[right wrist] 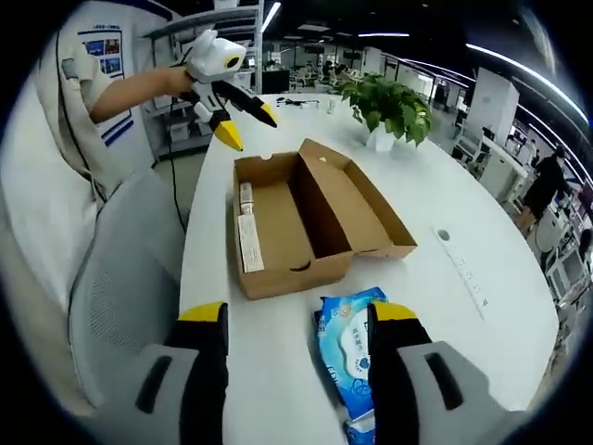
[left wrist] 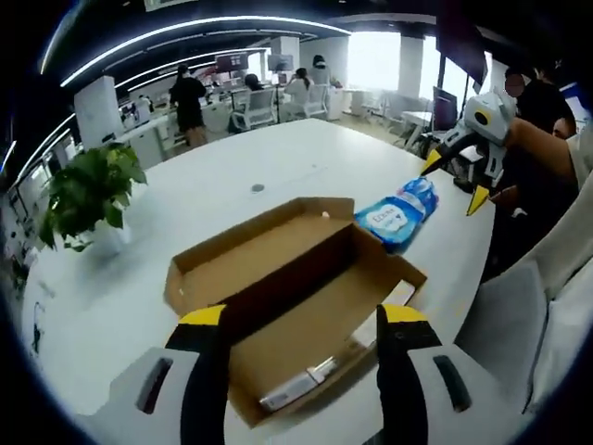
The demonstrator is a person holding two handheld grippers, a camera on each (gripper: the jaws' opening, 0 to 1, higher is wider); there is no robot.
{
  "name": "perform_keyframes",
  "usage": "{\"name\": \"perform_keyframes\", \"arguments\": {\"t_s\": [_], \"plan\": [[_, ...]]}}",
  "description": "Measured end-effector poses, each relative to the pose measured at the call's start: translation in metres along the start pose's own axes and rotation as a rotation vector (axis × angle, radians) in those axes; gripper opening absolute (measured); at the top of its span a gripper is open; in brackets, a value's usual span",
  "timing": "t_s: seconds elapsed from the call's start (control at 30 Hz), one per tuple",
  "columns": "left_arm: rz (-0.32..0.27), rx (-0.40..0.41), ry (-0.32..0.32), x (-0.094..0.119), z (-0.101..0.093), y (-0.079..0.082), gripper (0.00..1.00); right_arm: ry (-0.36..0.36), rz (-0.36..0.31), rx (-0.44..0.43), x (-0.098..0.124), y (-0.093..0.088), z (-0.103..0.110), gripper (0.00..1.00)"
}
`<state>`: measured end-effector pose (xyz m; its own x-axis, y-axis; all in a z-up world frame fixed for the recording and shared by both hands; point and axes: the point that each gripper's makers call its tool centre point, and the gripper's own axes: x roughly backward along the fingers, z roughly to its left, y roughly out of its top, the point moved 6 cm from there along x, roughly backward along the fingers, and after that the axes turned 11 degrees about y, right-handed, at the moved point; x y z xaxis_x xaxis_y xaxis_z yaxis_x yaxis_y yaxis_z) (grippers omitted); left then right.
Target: Operate the shoe box by opening the lid, removing the specified soft item, and placing it in the target area until the item is outside and the box remains undamaged.
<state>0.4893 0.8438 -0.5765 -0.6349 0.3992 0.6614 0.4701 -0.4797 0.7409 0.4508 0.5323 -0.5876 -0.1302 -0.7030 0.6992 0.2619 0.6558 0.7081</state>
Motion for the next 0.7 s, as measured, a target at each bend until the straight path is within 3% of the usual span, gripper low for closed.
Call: {"name": "perform_keyframes", "arguments": {"t_s": [0.47,0.7], "plan": [[0.084,0.122,0.087,0.006,0.036,-0.065,0.56,0.114,0.043,0.059,-0.058,0.021,-0.003,0.52],[0.115,0.175,0.113,0.005,0.043,-0.084,0.51,0.159,0.08,0.081,-0.081,0.025,-0.012,0.49]]}}
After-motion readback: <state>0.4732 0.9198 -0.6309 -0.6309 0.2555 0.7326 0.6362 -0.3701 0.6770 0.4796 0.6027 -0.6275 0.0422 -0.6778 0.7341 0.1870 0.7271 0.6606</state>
